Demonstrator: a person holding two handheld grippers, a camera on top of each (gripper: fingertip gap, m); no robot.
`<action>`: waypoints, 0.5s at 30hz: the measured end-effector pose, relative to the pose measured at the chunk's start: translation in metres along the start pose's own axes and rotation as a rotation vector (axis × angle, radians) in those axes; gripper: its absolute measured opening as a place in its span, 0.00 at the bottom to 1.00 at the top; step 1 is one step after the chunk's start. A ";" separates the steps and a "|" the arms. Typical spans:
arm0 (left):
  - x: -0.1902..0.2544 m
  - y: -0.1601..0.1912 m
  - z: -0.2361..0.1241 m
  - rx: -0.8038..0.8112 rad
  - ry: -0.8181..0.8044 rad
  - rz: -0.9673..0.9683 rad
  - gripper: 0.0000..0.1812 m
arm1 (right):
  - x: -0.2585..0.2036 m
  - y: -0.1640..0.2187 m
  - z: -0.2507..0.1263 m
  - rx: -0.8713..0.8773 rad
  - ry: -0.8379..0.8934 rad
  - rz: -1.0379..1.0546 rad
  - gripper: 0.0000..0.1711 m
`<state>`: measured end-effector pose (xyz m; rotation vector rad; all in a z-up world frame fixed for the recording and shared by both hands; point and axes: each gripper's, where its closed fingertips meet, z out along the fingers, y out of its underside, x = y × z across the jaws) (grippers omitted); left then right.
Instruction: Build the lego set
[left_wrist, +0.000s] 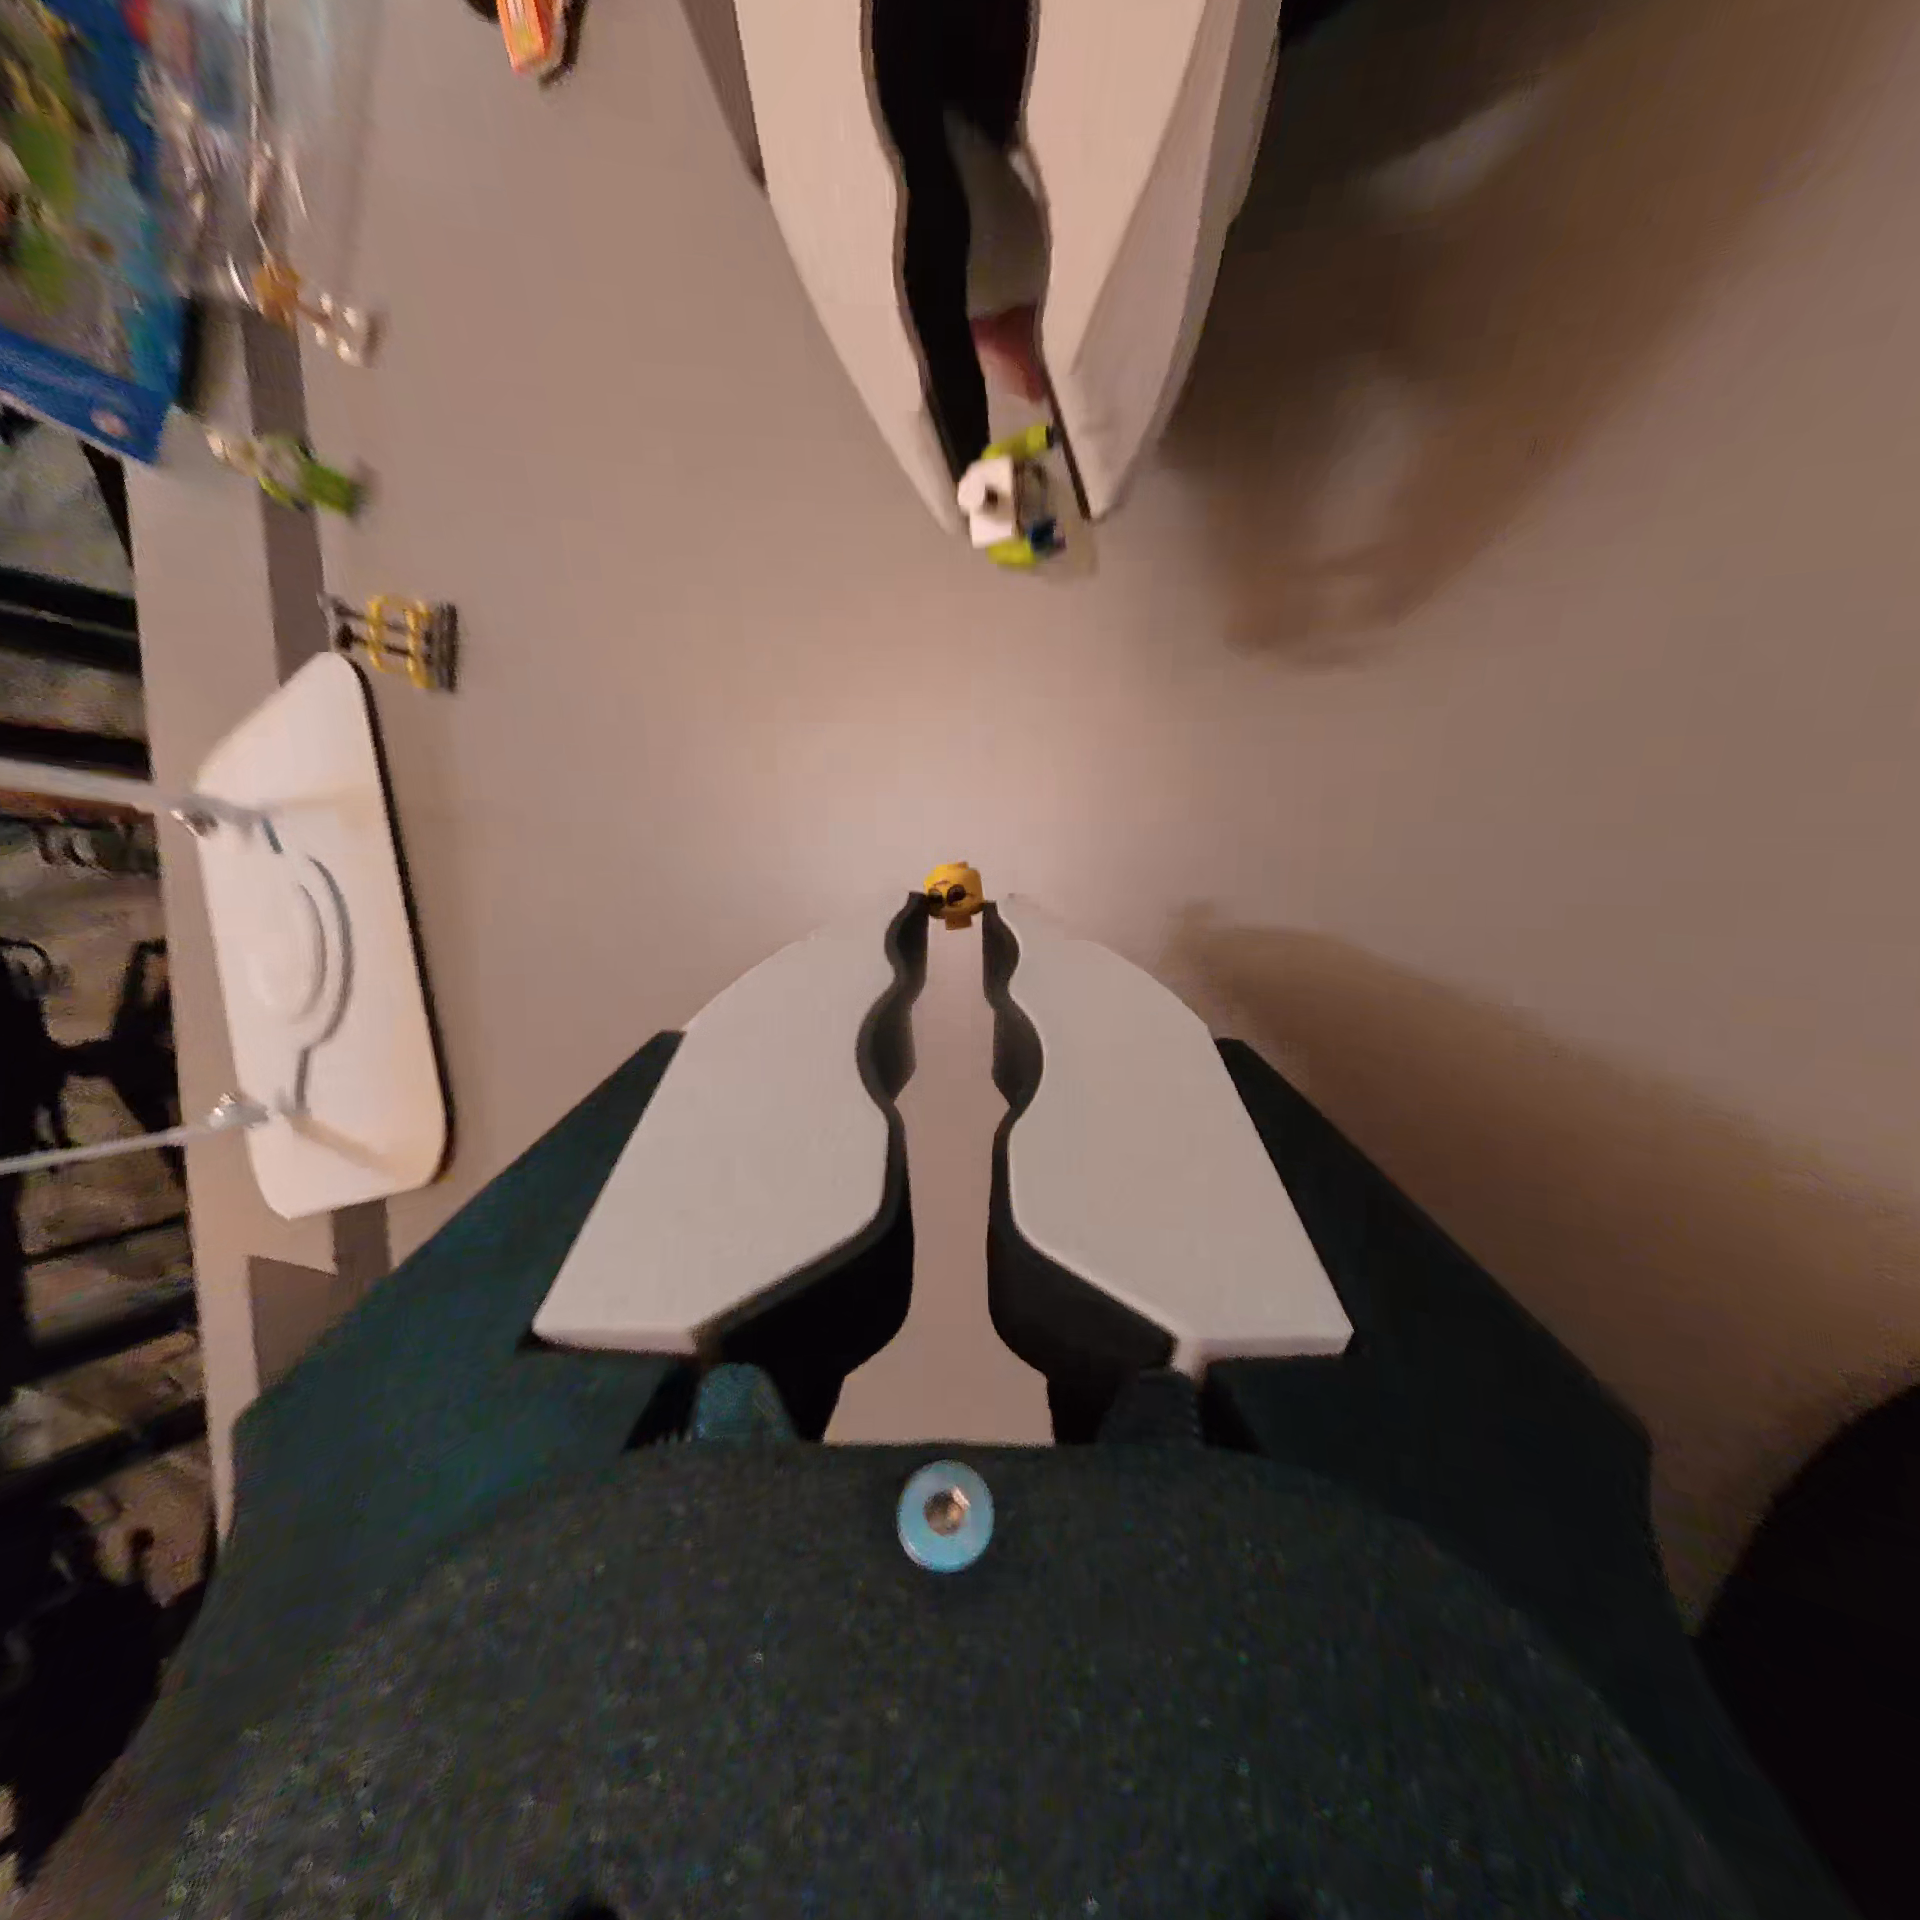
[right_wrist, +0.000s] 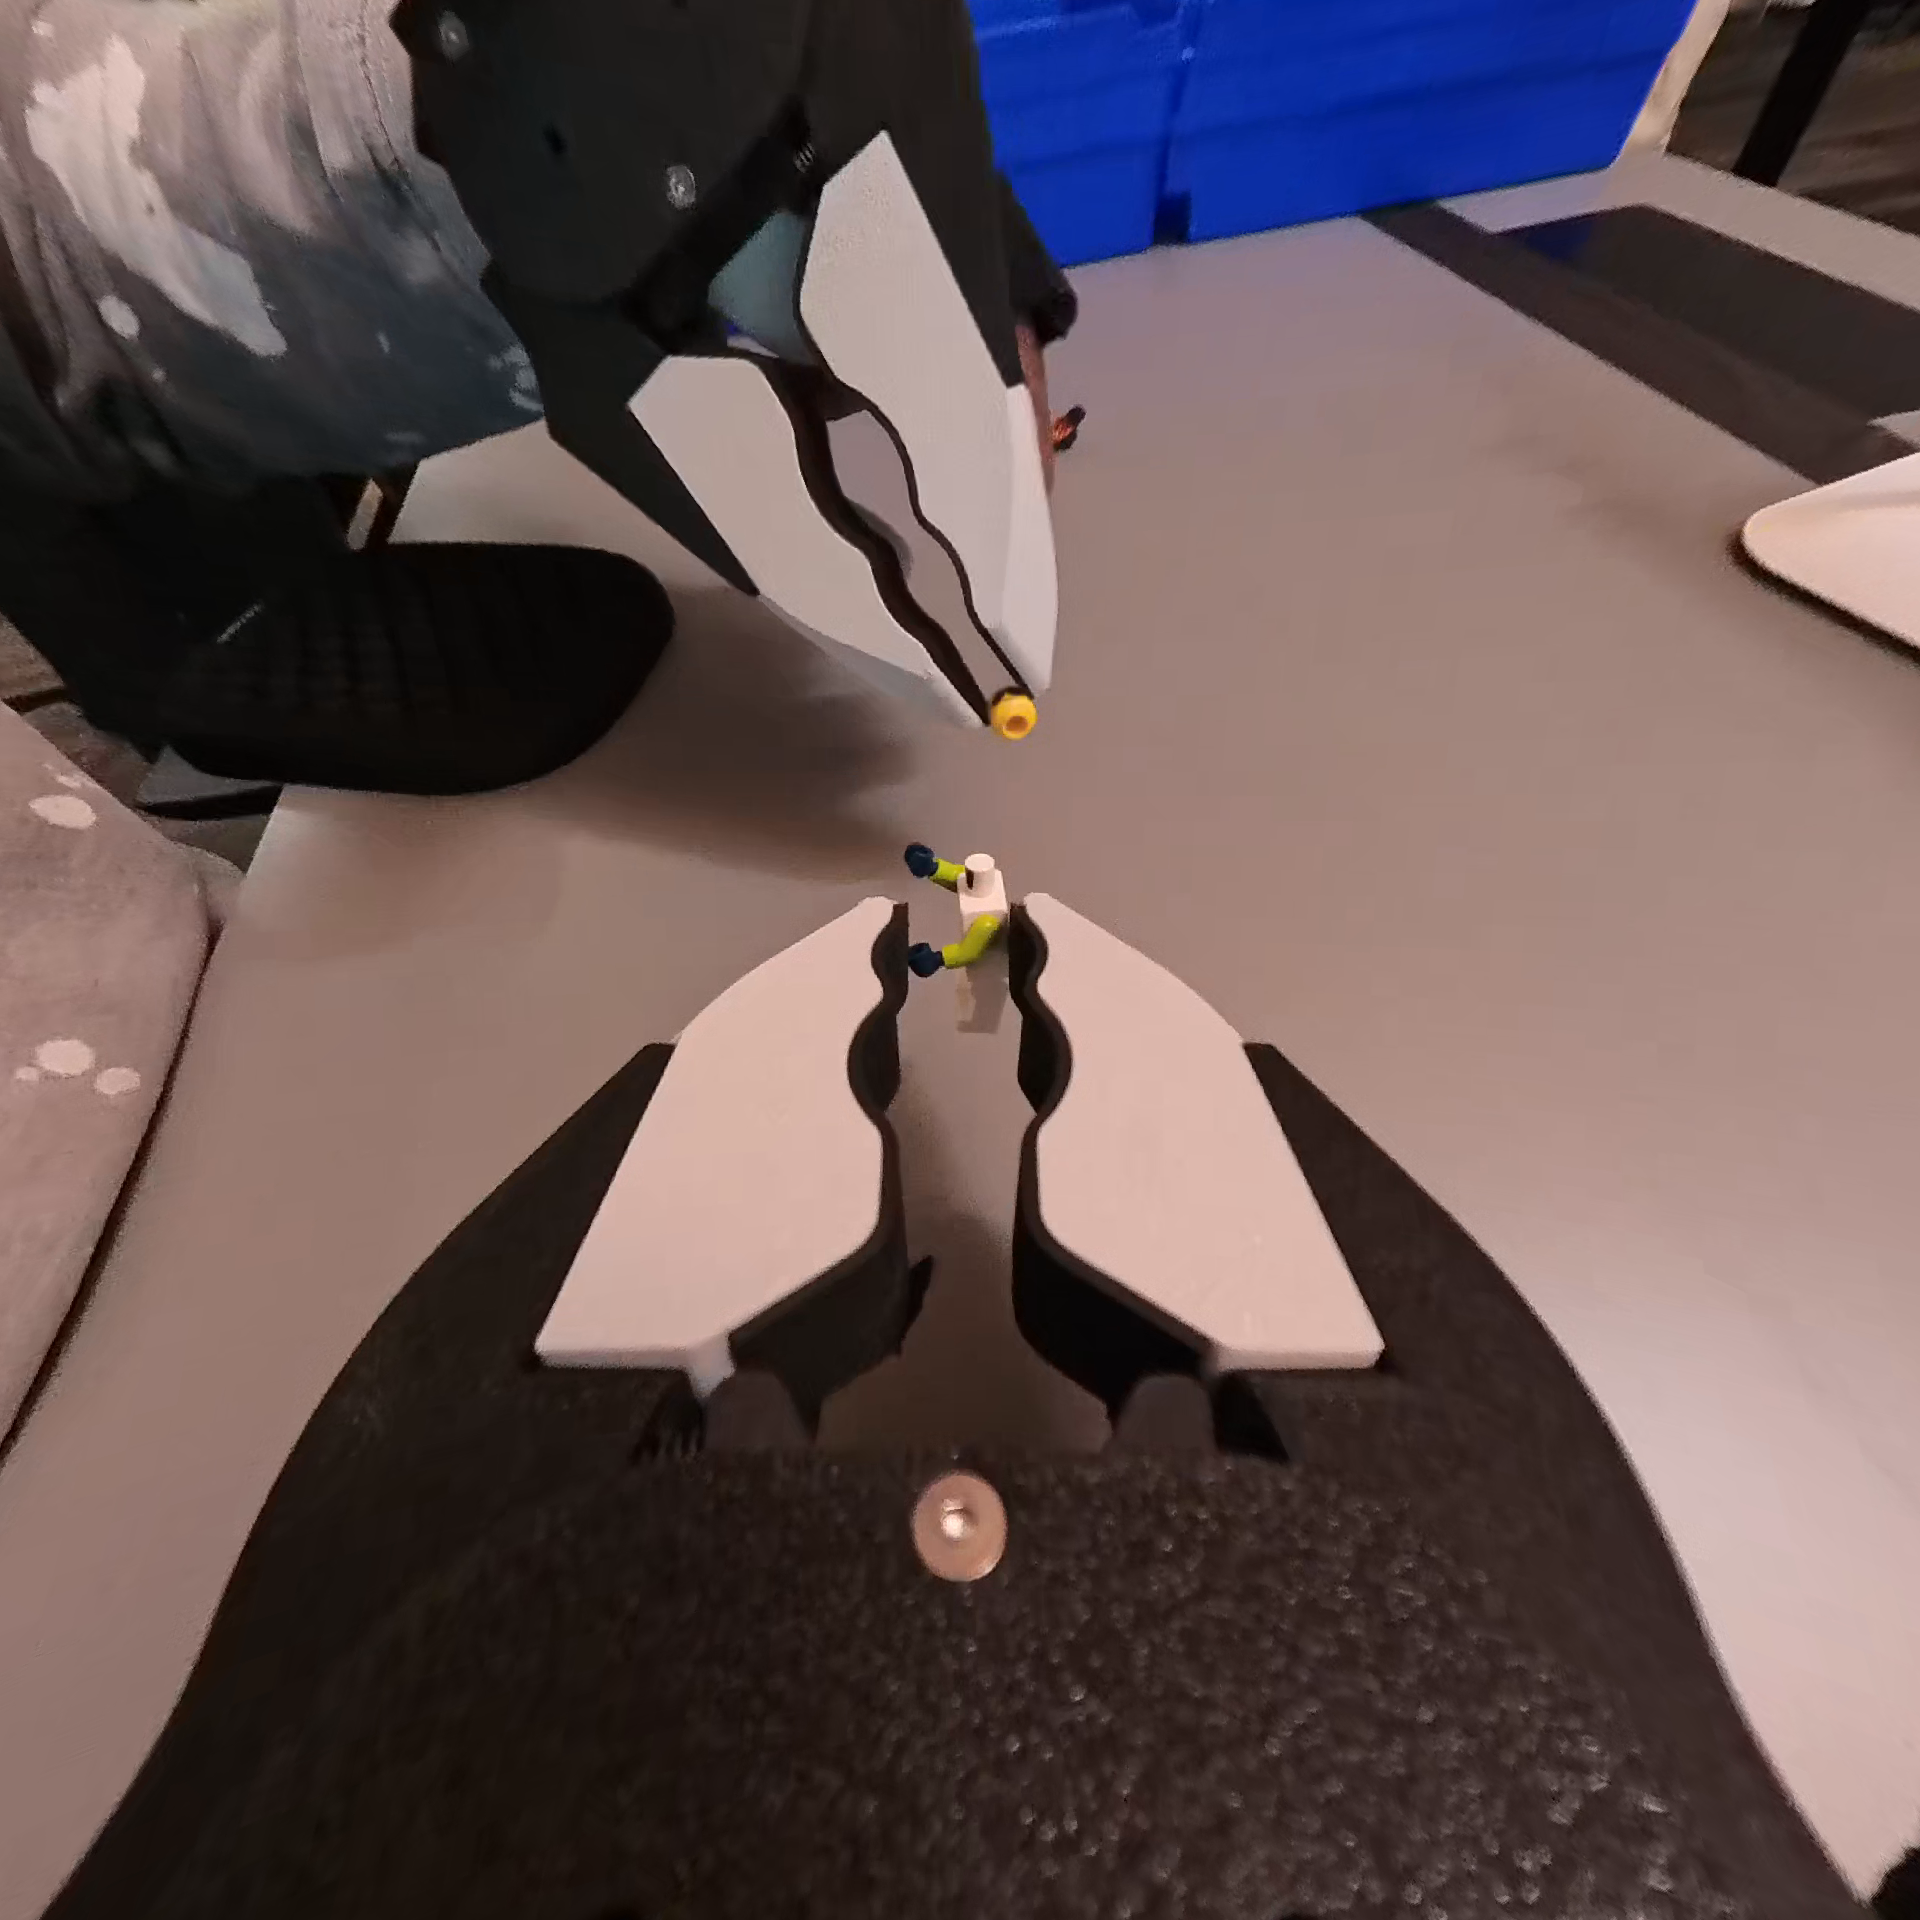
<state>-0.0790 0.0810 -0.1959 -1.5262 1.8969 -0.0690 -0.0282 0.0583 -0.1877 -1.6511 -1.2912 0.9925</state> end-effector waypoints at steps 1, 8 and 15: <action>0.002 -0.003 0.003 0.001 0.002 0.024 0.05 | 0.000 0.002 0.001 -0.014 0.002 -0.004 0.10; 0.040 -0.008 0.033 -0.006 0.168 0.069 0.06 | 0.018 0.012 -0.006 -0.083 0.094 0.007 0.10; 0.049 -0.004 0.038 0.010 0.288 -0.042 0.06 | 0.020 0.019 -0.005 -0.112 0.094 0.015 0.10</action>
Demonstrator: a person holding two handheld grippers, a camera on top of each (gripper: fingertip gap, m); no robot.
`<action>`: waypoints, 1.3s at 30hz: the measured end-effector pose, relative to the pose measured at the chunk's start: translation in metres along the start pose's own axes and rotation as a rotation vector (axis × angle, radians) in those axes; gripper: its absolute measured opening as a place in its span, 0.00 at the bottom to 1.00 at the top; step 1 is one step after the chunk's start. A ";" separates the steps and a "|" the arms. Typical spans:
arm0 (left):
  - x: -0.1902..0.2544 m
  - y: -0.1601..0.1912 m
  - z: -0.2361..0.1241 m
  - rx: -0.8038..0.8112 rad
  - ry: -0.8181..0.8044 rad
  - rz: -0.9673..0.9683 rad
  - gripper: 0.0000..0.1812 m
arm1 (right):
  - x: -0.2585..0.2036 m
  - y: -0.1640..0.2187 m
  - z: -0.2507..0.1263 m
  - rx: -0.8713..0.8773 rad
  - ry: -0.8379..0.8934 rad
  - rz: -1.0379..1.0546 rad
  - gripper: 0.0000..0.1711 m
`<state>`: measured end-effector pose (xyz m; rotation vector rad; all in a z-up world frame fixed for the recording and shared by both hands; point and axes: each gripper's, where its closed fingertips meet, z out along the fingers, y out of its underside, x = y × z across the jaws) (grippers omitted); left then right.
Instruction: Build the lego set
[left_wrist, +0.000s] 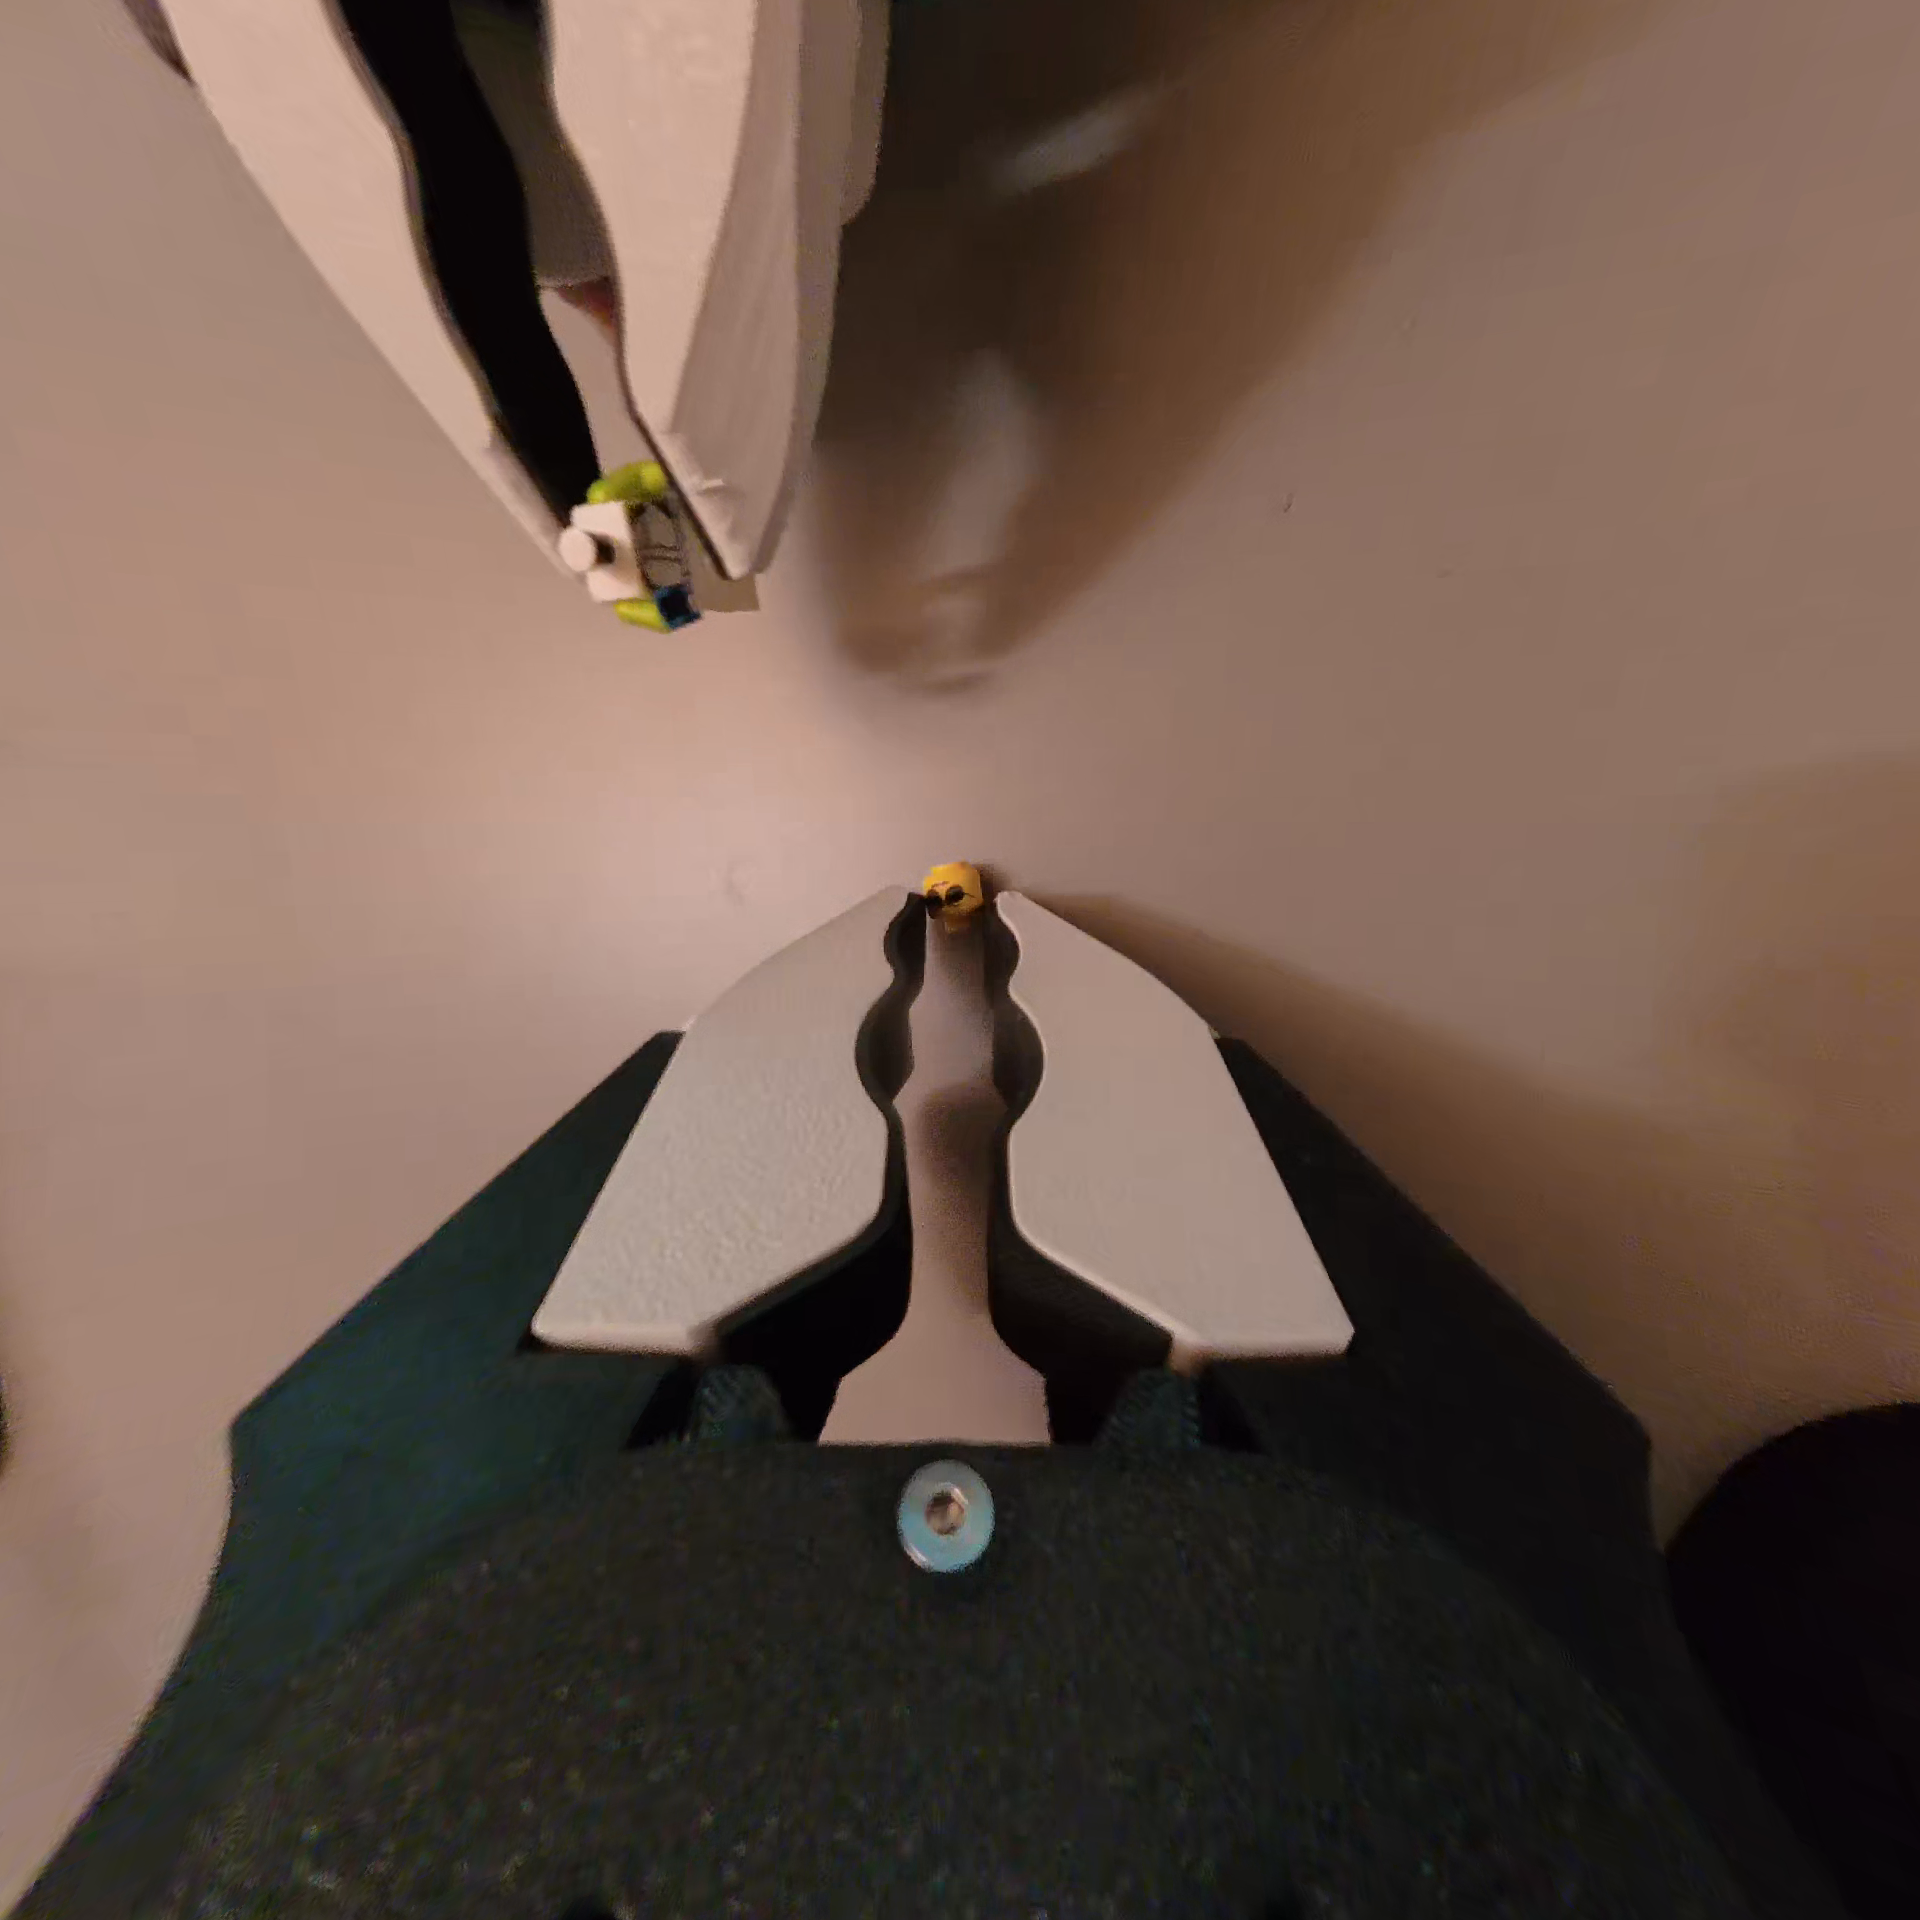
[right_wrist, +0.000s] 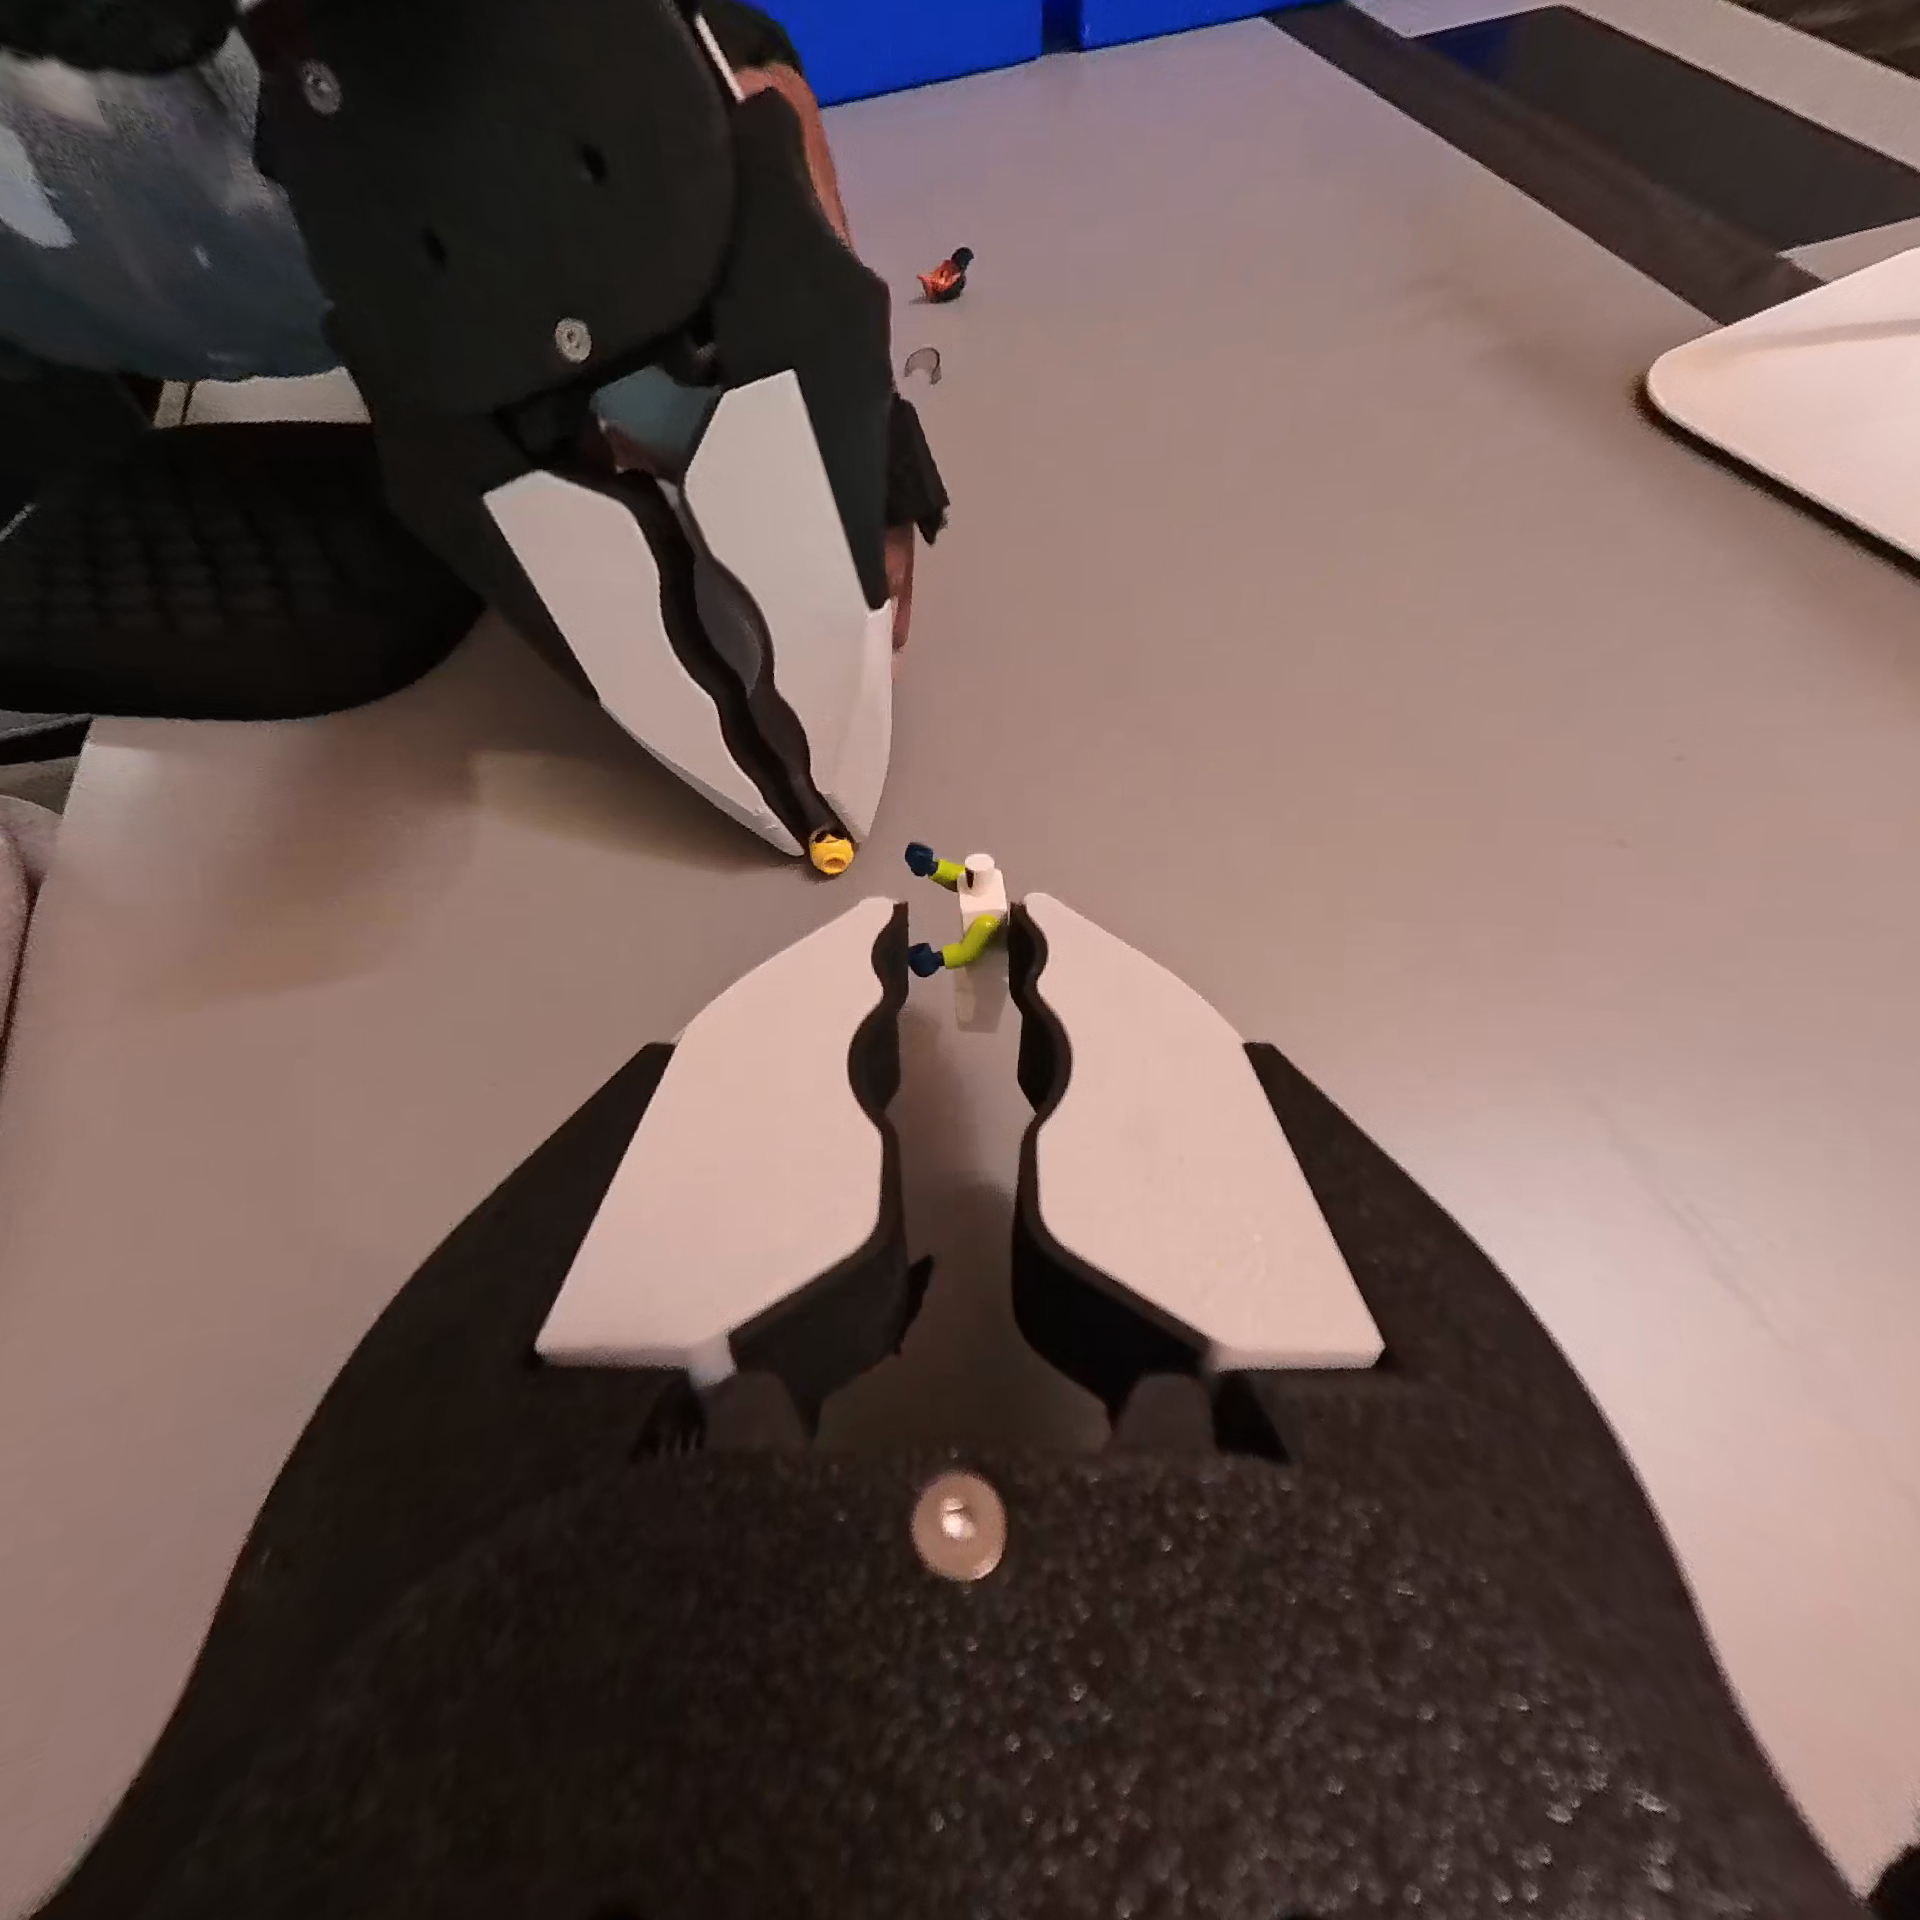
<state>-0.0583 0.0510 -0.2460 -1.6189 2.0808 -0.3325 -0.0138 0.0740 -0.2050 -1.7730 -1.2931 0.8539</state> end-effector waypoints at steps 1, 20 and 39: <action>0.000 0.001 -0.001 0.007 0.005 -0.015 0.06 | -0.001 0.001 0.001 -0.004 -0.003 -0.002 0.10; 0.005 0.005 -0.004 0.181 0.059 -0.286 0.07 | -0.005 0.003 0.002 -0.011 -0.034 -0.006 0.10; -0.026 -0.018 -0.034 0.162 -0.184 -0.039 0.00 | -0.021 0.003 0.004 -0.026 -0.139 0.061 0.10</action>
